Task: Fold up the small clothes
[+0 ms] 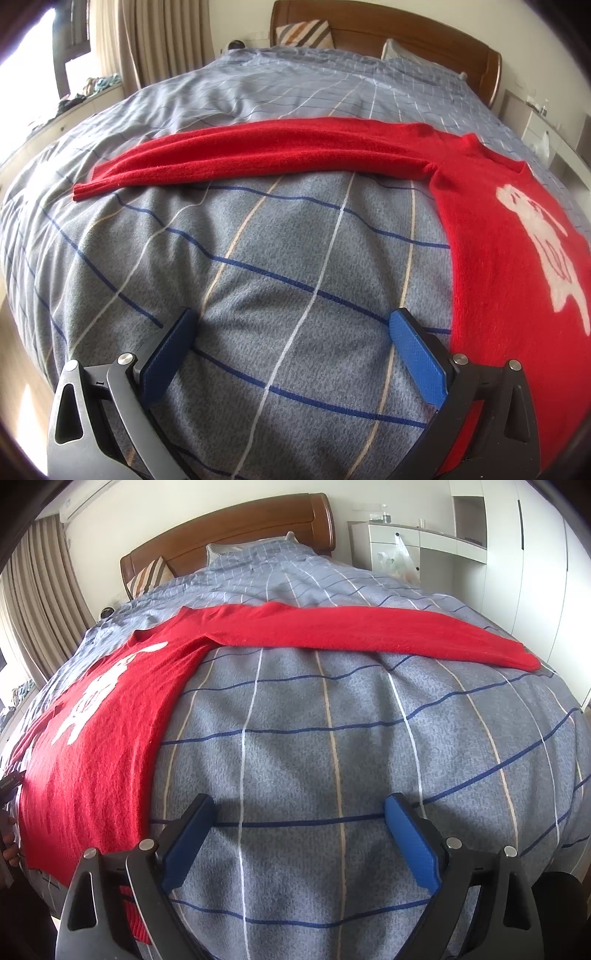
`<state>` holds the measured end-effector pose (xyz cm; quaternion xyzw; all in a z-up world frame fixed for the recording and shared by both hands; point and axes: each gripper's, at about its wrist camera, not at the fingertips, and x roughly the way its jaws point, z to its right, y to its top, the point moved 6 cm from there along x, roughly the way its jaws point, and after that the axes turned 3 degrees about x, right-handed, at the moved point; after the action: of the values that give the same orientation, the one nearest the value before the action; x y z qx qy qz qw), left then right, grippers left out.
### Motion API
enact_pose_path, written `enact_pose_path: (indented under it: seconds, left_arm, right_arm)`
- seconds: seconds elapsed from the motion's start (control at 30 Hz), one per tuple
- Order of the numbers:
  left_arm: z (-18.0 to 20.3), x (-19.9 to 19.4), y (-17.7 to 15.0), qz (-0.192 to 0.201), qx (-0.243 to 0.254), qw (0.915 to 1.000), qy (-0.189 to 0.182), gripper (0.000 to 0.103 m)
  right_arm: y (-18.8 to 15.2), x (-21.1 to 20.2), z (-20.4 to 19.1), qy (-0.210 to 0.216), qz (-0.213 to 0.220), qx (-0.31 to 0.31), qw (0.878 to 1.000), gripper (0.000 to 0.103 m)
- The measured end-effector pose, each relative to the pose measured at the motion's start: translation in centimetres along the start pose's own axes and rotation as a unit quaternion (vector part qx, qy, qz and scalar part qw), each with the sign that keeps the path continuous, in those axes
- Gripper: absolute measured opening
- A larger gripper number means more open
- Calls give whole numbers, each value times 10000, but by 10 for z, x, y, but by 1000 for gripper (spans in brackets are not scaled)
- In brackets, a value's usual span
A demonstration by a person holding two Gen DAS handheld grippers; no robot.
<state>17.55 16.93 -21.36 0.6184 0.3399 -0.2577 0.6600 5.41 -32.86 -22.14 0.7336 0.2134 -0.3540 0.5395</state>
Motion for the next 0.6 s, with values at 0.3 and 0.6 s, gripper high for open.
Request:
enact_pose_path:
  seconds: [0.3, 0.6]
  left_arm:
    - [0, 0, 0, 5, 4, 10000, 3, 103]
    - [0, 0, 0, 7, 5, 10000, 3, 103]
  right_arm:
    - [-1, 0, -1, -4, -9, -14, 10000, 94]
    - [-1, 1, -1, -7, -10, -22, 10000, 95]
